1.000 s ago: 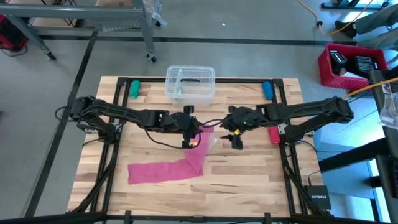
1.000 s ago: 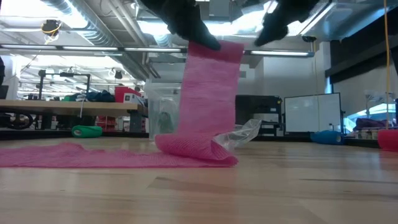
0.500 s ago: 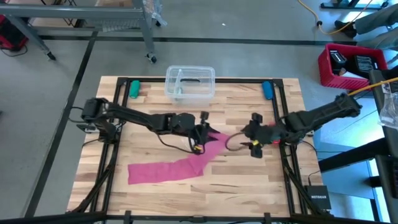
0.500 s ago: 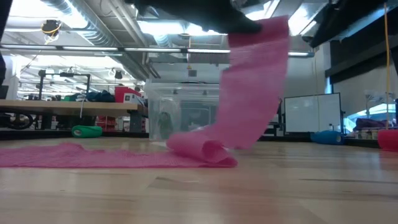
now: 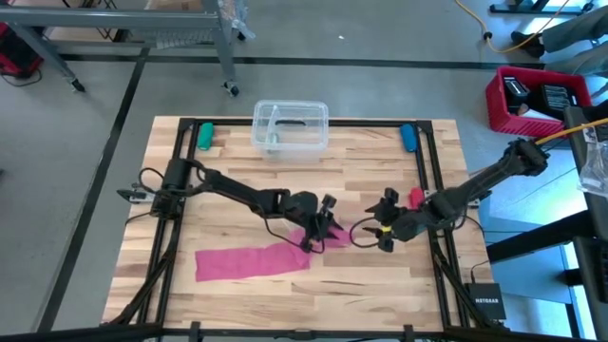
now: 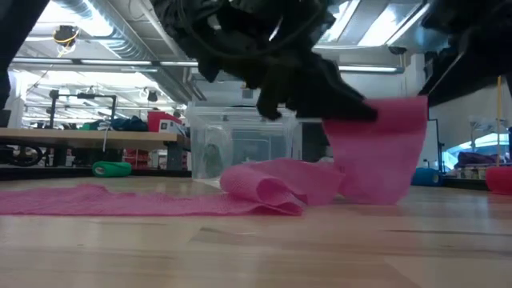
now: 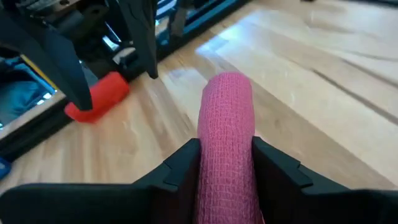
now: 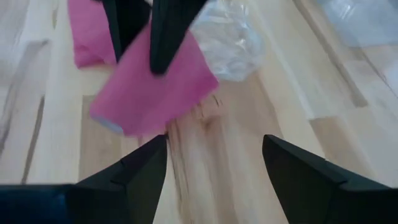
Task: Roll bandage
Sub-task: Roll the pink bandage
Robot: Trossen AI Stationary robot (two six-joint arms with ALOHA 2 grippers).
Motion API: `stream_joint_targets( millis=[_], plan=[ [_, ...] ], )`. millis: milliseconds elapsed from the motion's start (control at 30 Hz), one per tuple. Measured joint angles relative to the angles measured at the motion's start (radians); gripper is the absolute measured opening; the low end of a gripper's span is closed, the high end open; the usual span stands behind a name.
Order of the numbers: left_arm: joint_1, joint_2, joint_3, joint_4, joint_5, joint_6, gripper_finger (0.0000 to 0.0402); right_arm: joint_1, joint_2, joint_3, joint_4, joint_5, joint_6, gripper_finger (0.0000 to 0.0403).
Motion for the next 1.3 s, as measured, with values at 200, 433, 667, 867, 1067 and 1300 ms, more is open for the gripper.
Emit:
stream_joint_targets(
  millis=[200, 433, 667, 867, 1067, 1300],
  plan=[
    [0.000, 0.021, 0.000, 0.002, -0.012, 0.013, 0.0120, -0.001, 0.052, -0.141, 0.300, 0.041, -0.047, 0.0264],
    [0.001, 0.021, 0.001, 0.011, -0.063, 0.005, 0.0129, -0.001, 0.152, -0.157, 0.399, 0.042, -0.047, 0.0264],
    [0.002, 0.020, 0.001, 0.019, -0.104, -0.109, 0.0188, -0.001, 0.202, -0.157, 0.390, 0.041, -0.047, 0.0264],
    [-0.002, 0.020, 0.001, 0.018, -0.170, -0.155, 0.0214, -0.001, 0.203, -0.114, 0.201, 0.036, -0.032, 0.0264],
    [-0.013, 0.018, 0.001, -0.007, -0.241, -0.324, 0.0208, -0.001, 0.203, -0.075, 0.127, 0.041, -0.026, 0.0264],
    [-0.030, -0.113, 0.002, -0.258, -0.329, -0.559, 0.0192, -0.001, 0.203, -0.075, 0.115, 0.033, -0.028, 0.0264]
  ],
)
